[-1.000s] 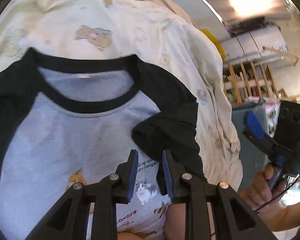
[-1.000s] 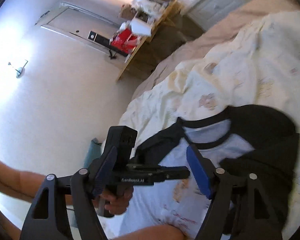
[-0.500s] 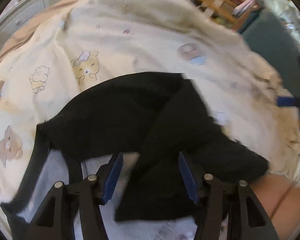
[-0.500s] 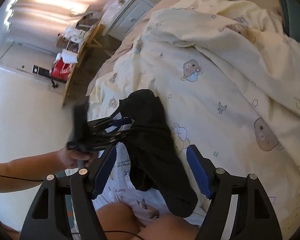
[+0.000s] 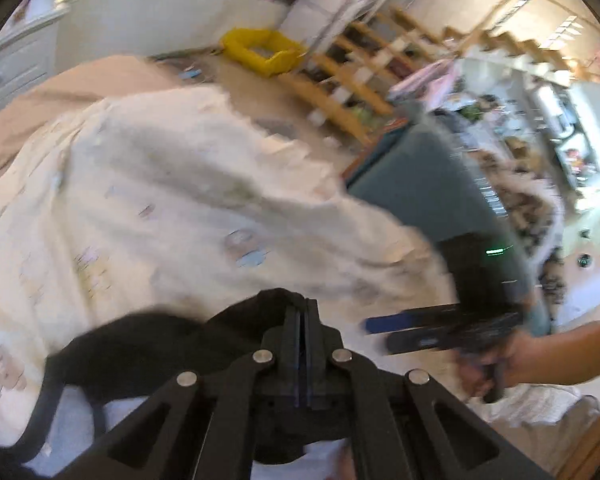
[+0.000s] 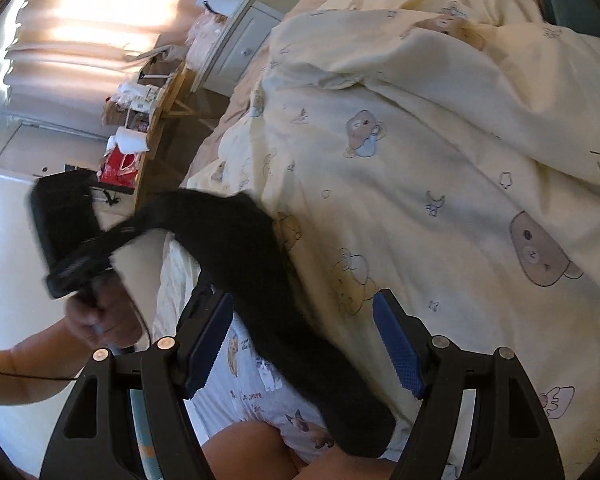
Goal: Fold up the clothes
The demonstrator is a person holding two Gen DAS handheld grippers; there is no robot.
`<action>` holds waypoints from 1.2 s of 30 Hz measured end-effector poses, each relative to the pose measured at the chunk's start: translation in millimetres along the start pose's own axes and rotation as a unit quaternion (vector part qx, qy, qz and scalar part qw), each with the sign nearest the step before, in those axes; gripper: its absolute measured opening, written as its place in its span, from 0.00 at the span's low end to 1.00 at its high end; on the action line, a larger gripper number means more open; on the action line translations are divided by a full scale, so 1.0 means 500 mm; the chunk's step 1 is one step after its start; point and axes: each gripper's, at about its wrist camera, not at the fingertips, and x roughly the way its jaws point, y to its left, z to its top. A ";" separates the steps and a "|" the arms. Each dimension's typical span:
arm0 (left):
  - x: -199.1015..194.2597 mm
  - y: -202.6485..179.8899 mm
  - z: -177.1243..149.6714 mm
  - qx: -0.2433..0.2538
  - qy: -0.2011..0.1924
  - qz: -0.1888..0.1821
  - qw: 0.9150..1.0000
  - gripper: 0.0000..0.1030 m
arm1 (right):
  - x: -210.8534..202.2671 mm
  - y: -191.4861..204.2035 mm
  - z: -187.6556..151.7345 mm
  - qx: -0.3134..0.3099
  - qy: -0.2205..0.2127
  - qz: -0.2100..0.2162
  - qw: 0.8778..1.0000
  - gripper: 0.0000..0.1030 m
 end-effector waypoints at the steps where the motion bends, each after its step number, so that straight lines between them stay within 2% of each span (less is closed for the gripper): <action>1: -0.002 -0.022 -0.001 0.003 -0.005 -0.014 1.000 0.01 | -0.006 -0.001 0.003 0.000 -0.004 0.000 1.000 0.74; 4: -0.006 -0.091 -0.005 0.014 -0.019 -0.052 0.998 0.01 | -0.028 -0.002 0.008 -0.004 -0.016 0.000 1.000 0.74; 6: -0.006 -0.109 -0.002 0.011 -0.028 -0.055 0.998 0.01 | -0.044 -0.006 0.011 -0.004 -0.020 0.000 1.000 0.74; 9: 0.014 -0.071 0.019 -0.039 -0.037 -0.041 0.998 0.01 | -0.062 -0.003 0.007 -0.013 -0.023 0.015 1.000 0.74; 12: 0.055 0.009 0.075 -0.082 -0.037 -0.021 0.996 0.01 | -0.073 0.010 -0.002 -0.029 -0.022 0.014 0.999 0.74; 14: 0.098 0.059 0.121 -0.092 -0.024 -0.010 0.995 0.01 | -0.077 0.018 -0.007 -0.035 -0.020 0.012 0.999 0.74; 17: 0.151 0.116 0.203 -0.116 -0.027 -0.006 0.993 0.00 | -0.082 0.022 -0.015 -0.035 -0.022 0.012 0.999 0.74; 19: 0.162 0.140 0.270 -0.144 -0.054 -0.022 0.988 0.00 | -0.084 0.019 -0.020 -0.027 -0.025 0.013 0.999 0.74; 20: 0.166 0.136 0.313 -0.138 -0.063 -0.022 0.988 0.00 | -0.084 0.017 -0.022 -0.023 -0.026 0.014 0.999 0.74; 22: 0.162 0.105 0.364 -0.085 -0.067 -0.006 0.994 0.00 | -0.084 0.014 -0.024 -0.015 -0.026 0.017 0.999 0.74; 24: 0.155 0.095 0.373 -0.065 -0.054 0.006 0.996 0.00 | -0.075 0.022 -0.021 -0.021 -0.016 0.015 1.000 0.74; 25: 0.149 0.098 0.358 -0.058 -0.035 0.016 0.998 0.00 | -0.068 0.030 -0.017 -0.029 -0.011 0.010 0.999 0.74; 27: 0.134 0.112 0.305 -0.044 0.000 0.056 0.997 0.08 | -0.044 0.050 -0.002 -0.064 0.001 -0.012 0.998 0.76; 29: 0.112 0.134 0.210 -0.027 0.032 0.109 0.993 0.28 | -0.009 0.069 0.023 -0.109 0.005 -0.044 0.993 0.77; 31: 0.089 0.173 0.104 -0.058 0.055 0.139 0.987 0.35 | 0.036 0.079 0.057 -0.141 0.011 -0.060 0.988 0.77; 33: 0.067 0.215 -0.001 -0.098 0.078 0.169 0.978 0.35 | 0.087 0.089 0.096 -0.177 0.015 -0.089 0.980 0.77; 36: 0.026 0.255 -0.135 -0.171 0.078 0.195 0.963 0.35 | 0.164 0.104 0.153 -0.247 0.011 -0.151 0.957 0.77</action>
